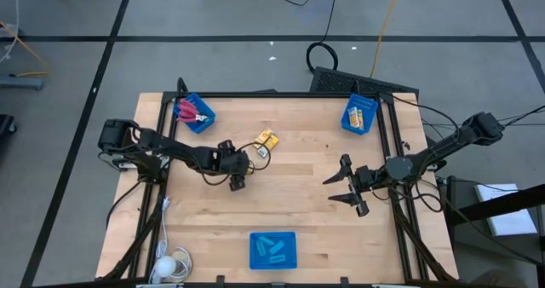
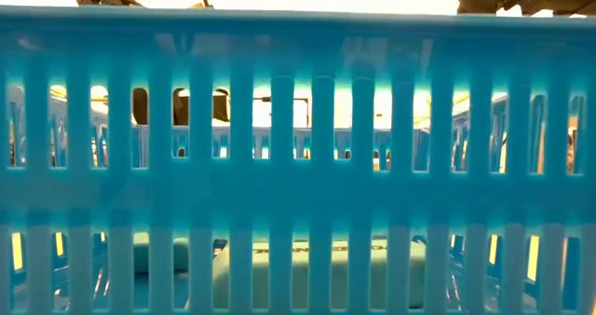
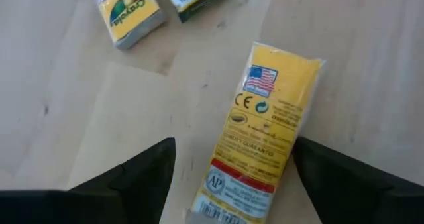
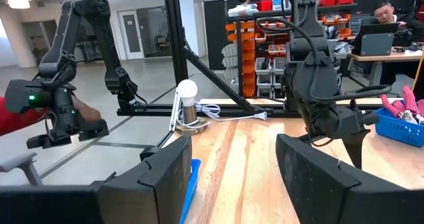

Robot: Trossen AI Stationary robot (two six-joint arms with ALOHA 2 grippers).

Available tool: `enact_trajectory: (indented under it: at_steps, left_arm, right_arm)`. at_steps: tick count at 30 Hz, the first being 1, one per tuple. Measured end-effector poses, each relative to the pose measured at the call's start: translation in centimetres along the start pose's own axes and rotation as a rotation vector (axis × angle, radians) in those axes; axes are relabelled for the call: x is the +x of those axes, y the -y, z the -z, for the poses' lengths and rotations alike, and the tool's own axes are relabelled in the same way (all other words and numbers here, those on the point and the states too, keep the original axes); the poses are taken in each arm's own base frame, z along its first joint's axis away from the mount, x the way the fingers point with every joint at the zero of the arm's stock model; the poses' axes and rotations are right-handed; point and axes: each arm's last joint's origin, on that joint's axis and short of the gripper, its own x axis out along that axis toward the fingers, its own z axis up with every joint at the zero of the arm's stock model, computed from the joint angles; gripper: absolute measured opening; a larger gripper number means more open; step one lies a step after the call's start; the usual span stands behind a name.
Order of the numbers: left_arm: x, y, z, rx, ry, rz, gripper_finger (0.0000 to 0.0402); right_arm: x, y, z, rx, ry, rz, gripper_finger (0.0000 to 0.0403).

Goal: Pick & Place School Supplies
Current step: Put the crayon box into the right blue bin

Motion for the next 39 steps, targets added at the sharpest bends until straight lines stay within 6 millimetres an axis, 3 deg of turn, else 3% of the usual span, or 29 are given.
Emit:
enact_trajectory:
  at_steps: [25,39]
  left_arm:
    - [-0.1,0.0,1.1,-0.220,-0.168,0.141,0.0206]
    - [-0.2,0.7,0.8,-0.228,-0.112,0.152,0.0200]
  right_arm:
    - [0.0,0.0,0.1,0.007,-0.008,0.000,0.0210]
    - [0.0,0.0,0.1,0.021,-0.008,0.000,0.0210]
